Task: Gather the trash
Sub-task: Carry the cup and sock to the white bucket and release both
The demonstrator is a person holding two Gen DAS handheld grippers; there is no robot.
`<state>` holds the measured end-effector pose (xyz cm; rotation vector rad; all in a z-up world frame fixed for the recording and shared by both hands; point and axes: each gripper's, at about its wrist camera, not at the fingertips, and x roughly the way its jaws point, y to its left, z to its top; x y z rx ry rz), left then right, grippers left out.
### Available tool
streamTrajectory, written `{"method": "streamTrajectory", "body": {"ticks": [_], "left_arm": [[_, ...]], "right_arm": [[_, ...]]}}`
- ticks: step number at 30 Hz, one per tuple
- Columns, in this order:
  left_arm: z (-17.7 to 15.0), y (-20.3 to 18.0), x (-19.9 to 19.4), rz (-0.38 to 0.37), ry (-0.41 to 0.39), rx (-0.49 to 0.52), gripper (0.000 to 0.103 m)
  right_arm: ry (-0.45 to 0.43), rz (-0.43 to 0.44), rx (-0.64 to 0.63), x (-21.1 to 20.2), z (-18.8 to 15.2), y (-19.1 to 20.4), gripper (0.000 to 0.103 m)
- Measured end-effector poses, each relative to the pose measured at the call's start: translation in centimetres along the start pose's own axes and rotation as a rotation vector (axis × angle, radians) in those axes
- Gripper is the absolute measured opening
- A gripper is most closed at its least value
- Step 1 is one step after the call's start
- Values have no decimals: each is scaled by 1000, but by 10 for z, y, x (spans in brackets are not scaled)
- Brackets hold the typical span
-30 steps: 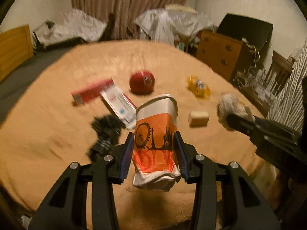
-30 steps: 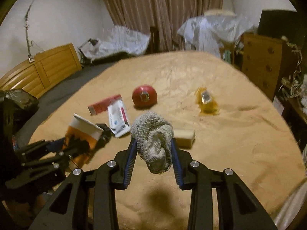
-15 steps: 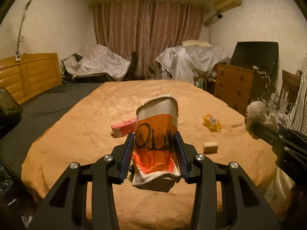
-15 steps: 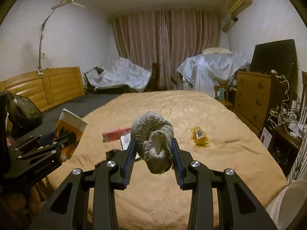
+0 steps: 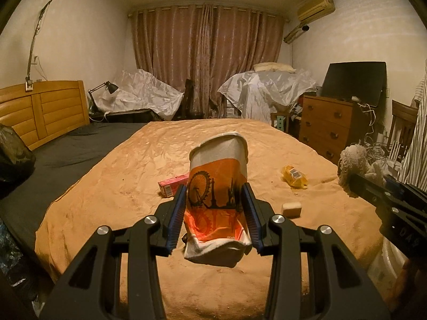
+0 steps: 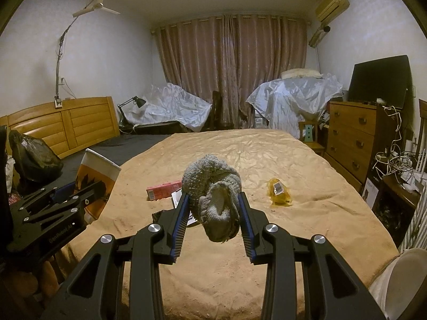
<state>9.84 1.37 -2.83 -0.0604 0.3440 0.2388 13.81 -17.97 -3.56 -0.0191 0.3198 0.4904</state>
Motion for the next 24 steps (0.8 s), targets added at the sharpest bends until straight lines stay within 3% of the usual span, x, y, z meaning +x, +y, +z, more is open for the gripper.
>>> {"method": "streamTrajectory", "body": {"ticks": [10,24], "left_arm": [[12,-33,2,-91,11,31,40],[16,-131,9,-289,35,123,40]], "right_arm": [[17,-77,23,-15,10,-30,38],[24,-264,88,-100,11,-139,38]]}}
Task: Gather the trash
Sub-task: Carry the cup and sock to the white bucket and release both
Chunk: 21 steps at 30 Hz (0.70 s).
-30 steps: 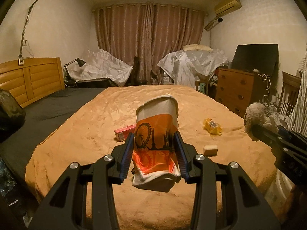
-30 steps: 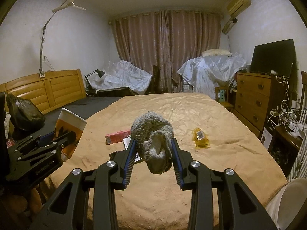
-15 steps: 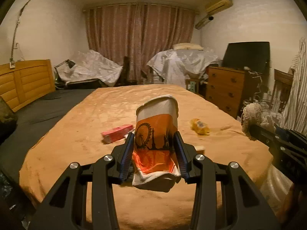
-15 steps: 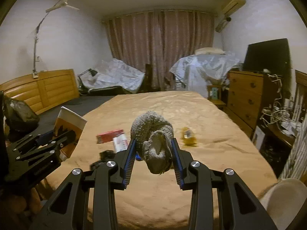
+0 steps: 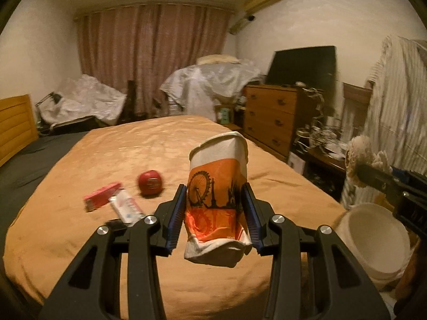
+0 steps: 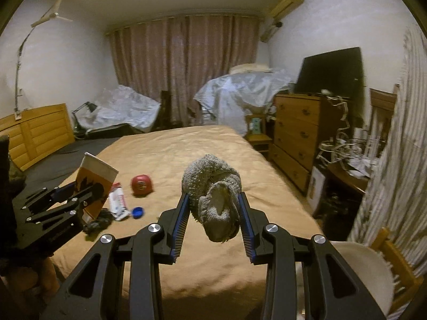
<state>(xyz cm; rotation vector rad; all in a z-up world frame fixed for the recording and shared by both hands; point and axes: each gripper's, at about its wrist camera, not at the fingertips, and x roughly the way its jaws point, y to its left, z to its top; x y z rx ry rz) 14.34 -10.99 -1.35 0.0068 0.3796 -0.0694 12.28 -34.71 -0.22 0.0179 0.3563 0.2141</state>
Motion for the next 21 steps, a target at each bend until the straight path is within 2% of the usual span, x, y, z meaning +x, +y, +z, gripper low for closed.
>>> {"method": "streamTrajectory", "body": {"ticks": [8,13,18,21], "left_arm": [[11,-81,12,-161,1,71,40],[11,-124,17,-250,15,115,40],[6,-162,20,-309,35,152,41],[2,-180,24,-337,50,174,41]], "right_arm": [[11,-141,44,-39,2,-89,38],[39,-217,75,-60,-8,-145,38],[67,-275,106,-72,-20,-190,38],[79,-296,114,-77,-23,-204,38]]}}
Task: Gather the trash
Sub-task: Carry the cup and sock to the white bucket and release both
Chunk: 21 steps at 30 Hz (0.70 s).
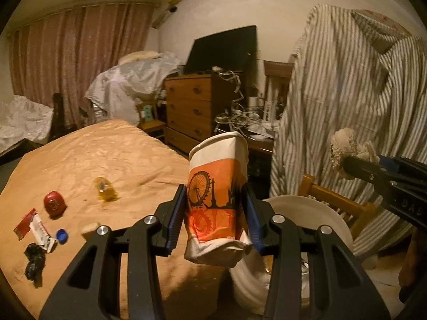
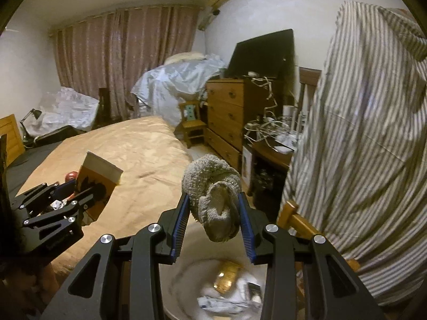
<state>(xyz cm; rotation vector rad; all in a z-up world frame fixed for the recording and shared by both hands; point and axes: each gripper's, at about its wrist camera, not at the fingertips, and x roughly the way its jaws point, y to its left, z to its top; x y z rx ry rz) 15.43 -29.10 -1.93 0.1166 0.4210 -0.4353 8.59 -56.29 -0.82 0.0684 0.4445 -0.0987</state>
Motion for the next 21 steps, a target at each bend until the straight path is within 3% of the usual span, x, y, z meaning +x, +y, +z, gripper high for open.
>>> {"method": "streamTrajectory", "body": {"ticks": [5,10,18,21], "left_arm": [[-3,-20,14,-46,44,33,41],[0,-37,37,-110,135,66,41],[-17,-51,97,-248,417,101,42],[-25,-56,112,-260,484,125,42]], "right_arm": [[53,-15,4,8,1,-15,38],[213,25,25,41,5,-40,38],[482,75,20,98,-2,-63,38],[559,99,25,115,-10,-65,38]]}}
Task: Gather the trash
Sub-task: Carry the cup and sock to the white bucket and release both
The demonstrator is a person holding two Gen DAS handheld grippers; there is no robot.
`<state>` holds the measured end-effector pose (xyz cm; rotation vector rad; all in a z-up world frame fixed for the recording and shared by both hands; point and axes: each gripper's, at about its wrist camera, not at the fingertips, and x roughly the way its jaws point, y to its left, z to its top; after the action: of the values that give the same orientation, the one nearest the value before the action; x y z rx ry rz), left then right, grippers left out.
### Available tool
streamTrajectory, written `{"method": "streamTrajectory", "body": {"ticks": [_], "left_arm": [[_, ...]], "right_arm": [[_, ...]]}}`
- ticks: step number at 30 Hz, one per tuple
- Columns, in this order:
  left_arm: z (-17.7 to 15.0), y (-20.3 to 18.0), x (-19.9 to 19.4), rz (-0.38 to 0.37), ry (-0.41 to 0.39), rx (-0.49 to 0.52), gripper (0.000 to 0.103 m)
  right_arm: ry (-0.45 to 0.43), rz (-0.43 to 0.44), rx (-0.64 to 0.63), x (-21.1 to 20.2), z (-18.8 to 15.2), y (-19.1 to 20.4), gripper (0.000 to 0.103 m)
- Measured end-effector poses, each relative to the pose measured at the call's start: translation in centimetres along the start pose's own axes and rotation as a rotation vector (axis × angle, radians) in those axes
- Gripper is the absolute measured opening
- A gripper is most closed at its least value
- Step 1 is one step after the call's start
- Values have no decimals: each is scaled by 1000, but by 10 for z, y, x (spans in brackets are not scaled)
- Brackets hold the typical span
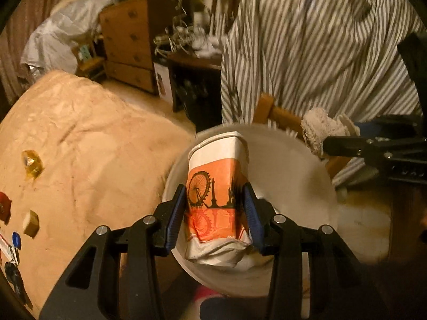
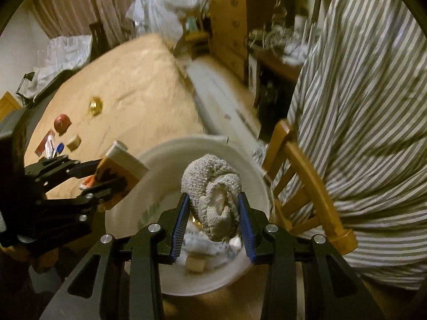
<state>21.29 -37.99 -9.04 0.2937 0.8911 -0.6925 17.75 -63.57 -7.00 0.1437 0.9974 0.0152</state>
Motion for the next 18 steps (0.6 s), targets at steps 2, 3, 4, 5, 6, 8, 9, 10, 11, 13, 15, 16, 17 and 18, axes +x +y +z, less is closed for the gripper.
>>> {"method": "streamTrajectory", "body": {"ticks": [2,3,4,5,6,8,9,10,11,13,15,16,17,18], "left_arm": [[-1,1,4,3,12,6,42],[-1,2,3,3,11,4,42],[-1,2,3,3,10,5,42],[-1,2,4,5,9,5,42],[-3,4,3,7,7,6,42],[-2,4,4,8,6,9,42],[-2,4,4,8,5,9,42],[-2,4,4,8,4,8,42],[-2,4,4,7,6,7,43],[-2,4,3,13,4,8,43],[-2,4,4,19,5,13,53],[-2,5,4,19,5,12,58],[-2,6,3,26,-1,13,64],[-3,8,2,31,-4,12,65]], "right_arm": [[31,2,0,10,0,-2,38],[41,12,5,14,1,-3,38],[42,15,7,14,-1,-1,38],[43,17,7,16,-2,0,38],[43,20,8,18,-3,0,38],[43,24,7,21,-5,2,38],[43,25,6,23,-5,2,38],[42,27,8,23,-6,3,38],[41,28,9,23,-7,3,38],[40,28,10,24,-8,3,39],[34,34,14,24,-7,3,45],[29,37,18,23,-7,2,48],[22,41,23,21,-7,1,48],[16,44,27,21,-7,0,49]]}}
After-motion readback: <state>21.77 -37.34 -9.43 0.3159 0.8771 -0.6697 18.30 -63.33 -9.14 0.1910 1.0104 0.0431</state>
